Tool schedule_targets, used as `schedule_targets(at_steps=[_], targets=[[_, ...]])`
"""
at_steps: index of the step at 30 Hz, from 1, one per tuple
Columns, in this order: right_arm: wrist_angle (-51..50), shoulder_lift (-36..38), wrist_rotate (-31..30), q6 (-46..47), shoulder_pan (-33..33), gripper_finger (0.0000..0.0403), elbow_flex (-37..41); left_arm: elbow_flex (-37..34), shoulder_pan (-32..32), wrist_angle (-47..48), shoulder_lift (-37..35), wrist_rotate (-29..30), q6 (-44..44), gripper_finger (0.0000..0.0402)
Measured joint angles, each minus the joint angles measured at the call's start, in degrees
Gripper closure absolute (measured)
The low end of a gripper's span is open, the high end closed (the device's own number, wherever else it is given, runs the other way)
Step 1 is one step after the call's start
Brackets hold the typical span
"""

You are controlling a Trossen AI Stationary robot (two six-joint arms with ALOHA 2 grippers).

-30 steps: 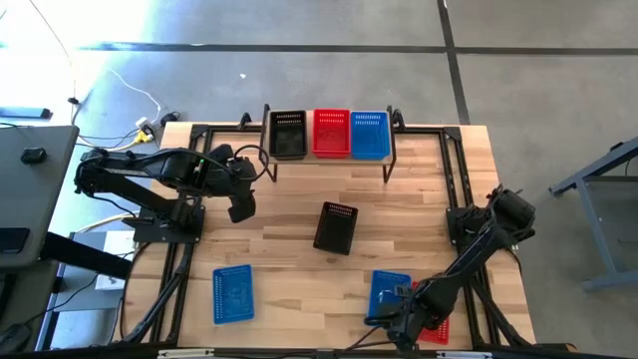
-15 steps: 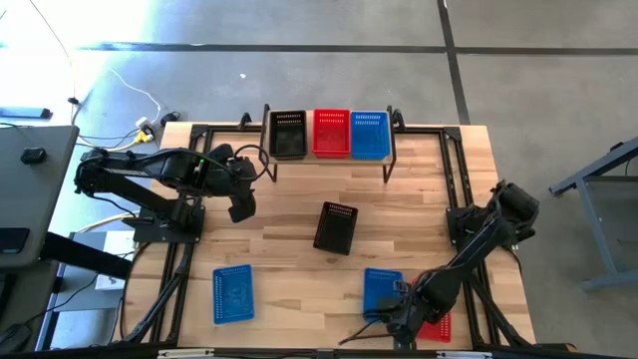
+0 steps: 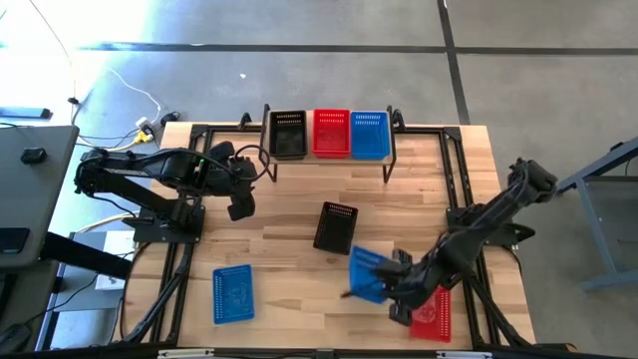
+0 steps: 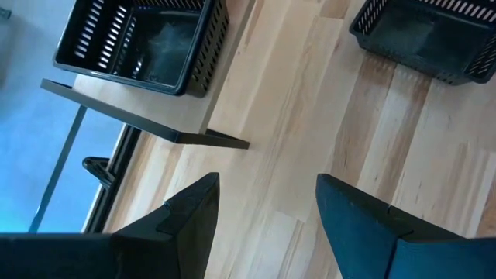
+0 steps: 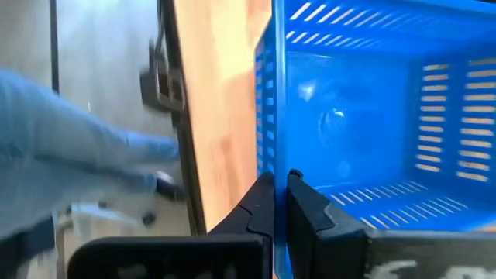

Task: Stack baskets on shelf by color
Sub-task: Stack the right blue bin on top of the blue bin on the shelf

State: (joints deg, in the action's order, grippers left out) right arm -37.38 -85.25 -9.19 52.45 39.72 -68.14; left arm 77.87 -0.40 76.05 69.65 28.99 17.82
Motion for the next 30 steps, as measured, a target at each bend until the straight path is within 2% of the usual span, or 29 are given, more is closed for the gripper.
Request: schedule_targets(at_steps=[8, 15, 21, 30], targets=[[-1.9, 8.2, -8.5, -5.2, -5.9, 0.0402, 0.0, 0.0, 0.0, -0.2, 0.0, 0.0, 0.0, 0.0197], [-1.8, 13.5, -14.4, -17.5, -13.2, 0.0403, 0.0, 0.0, 0.0, -3.4, 0.0, 0.0, -2.9, 0.0197], [-1.6, 16.8, -14.7, -29.2, -19.9, 0.0403, 0.0, 0.0, 0.0, -4.6, 0.0, 0.0, -5.6, 0.0197], [-1.3, 22.1, -14.5, -52.7, -29.8, 0.0403, 0.0, 0.0, 0.0, -7.1, 0.0, 0.0, -3.9, 0.0197]])
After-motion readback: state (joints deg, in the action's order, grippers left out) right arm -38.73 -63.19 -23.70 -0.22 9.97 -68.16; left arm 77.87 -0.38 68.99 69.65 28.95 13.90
